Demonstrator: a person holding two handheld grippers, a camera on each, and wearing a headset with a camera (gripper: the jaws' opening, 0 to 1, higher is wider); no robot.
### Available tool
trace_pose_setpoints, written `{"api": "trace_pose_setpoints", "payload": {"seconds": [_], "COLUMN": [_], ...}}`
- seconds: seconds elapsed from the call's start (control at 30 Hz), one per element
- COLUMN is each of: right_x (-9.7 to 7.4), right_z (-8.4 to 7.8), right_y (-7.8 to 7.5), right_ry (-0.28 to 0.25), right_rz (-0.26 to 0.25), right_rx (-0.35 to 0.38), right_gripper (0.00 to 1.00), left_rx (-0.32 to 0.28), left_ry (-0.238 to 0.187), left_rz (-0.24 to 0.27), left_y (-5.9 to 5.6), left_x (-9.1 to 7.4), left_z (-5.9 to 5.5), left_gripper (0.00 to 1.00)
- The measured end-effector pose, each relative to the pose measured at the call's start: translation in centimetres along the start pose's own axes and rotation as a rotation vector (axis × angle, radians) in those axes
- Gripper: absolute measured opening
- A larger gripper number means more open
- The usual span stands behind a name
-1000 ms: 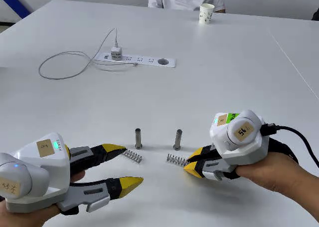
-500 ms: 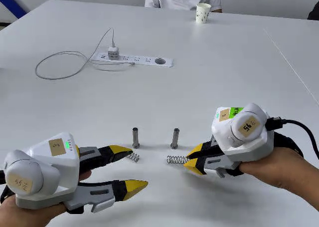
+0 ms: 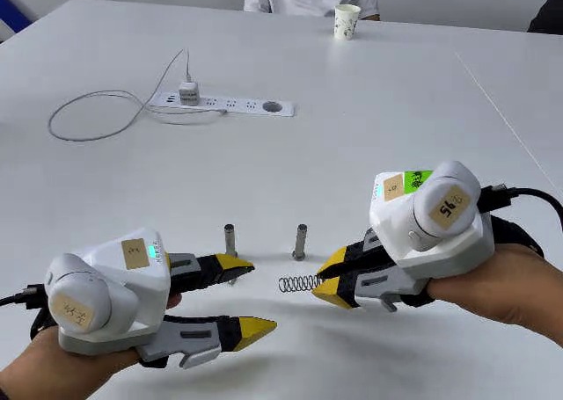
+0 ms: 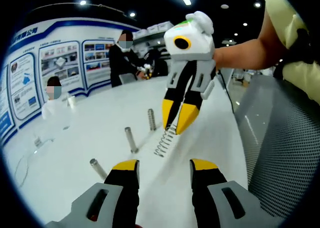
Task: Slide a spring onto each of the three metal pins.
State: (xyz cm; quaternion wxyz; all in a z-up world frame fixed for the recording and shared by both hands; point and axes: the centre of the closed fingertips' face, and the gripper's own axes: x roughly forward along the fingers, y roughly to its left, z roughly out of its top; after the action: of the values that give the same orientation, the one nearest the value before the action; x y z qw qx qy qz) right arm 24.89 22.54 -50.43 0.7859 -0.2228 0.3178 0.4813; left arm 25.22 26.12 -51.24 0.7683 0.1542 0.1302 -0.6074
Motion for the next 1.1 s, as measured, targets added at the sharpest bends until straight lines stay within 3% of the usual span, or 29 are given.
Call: {"api": "trace_pose_setpoints", "payload": {"seconds": [0.73, 1.1], "right_x": [-0.2, -0.4], "right_z": [2.2, 3.4], "right_y": [2.2, 2.0], "right_ry": [0.0, -0.034], "right_rz": [0.051, 0.037], "right_rx": [-0.056, -0.072], "right_gripper": [0.11, 0.11], "left_rx": [0.088, 0.076], "left_ry": [-0.032, -0.042], "left_rz": [-0.025, -0.036], "left_y": [-0.9, -1.1], "left_x": [0.7, 0.8], "left_z": [0.7, 1.0], "left_gripper": [0.12, 0.11]}}
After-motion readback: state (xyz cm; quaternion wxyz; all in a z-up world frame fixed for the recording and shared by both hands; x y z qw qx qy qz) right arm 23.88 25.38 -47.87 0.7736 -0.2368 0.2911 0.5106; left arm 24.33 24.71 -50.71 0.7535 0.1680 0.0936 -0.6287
